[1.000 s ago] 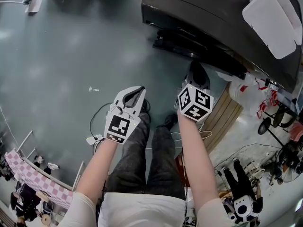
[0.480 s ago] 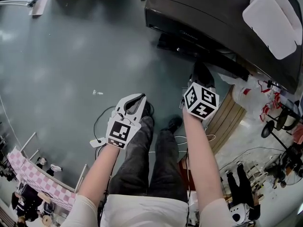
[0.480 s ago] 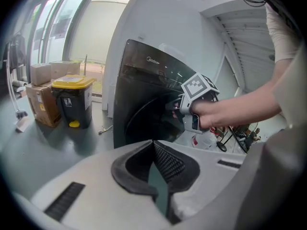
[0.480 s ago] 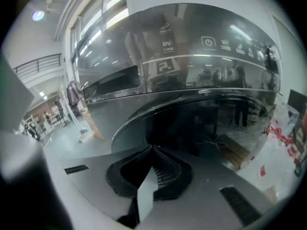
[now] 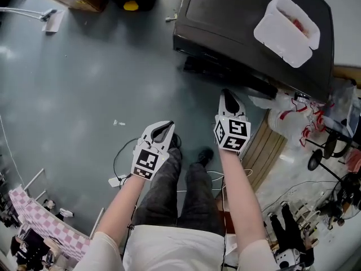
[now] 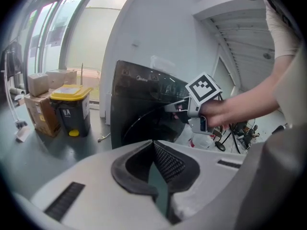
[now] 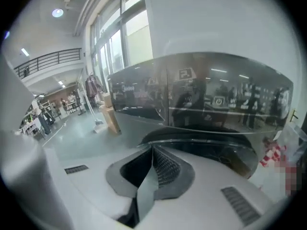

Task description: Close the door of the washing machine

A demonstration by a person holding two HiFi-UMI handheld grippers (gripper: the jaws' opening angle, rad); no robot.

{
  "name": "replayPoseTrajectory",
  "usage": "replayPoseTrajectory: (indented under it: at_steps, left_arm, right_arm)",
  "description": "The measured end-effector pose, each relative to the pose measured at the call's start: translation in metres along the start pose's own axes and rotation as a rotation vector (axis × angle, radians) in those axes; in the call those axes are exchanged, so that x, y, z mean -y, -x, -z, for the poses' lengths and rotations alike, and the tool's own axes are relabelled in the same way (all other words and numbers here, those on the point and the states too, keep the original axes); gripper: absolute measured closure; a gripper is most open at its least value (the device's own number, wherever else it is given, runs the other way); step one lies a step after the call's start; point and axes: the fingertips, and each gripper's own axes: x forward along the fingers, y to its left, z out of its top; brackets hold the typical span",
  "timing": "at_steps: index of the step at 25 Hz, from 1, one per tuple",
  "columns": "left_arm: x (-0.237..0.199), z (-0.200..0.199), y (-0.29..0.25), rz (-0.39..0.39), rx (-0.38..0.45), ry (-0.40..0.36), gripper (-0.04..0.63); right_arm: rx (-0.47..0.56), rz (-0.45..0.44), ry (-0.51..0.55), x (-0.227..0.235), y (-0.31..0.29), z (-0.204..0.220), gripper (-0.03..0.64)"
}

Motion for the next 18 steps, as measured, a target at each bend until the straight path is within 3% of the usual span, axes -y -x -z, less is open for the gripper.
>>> replayPoseTrajectory:
  at_steps: [10,18]
  left_arm:
    - [0.062,-0.107,0.099,0.049,0.025,-0.073,0.586]
    - [0.1,-0.187,0.188,0.037,0.111,-0.1,0.586]
  right_arm:
    - [0.012,-0.095,0.106,-0.037,0.153,-0.067,0.584]
    - [0.076,-0.093,0.158,-0.036,0.287,-0.131,0.584]
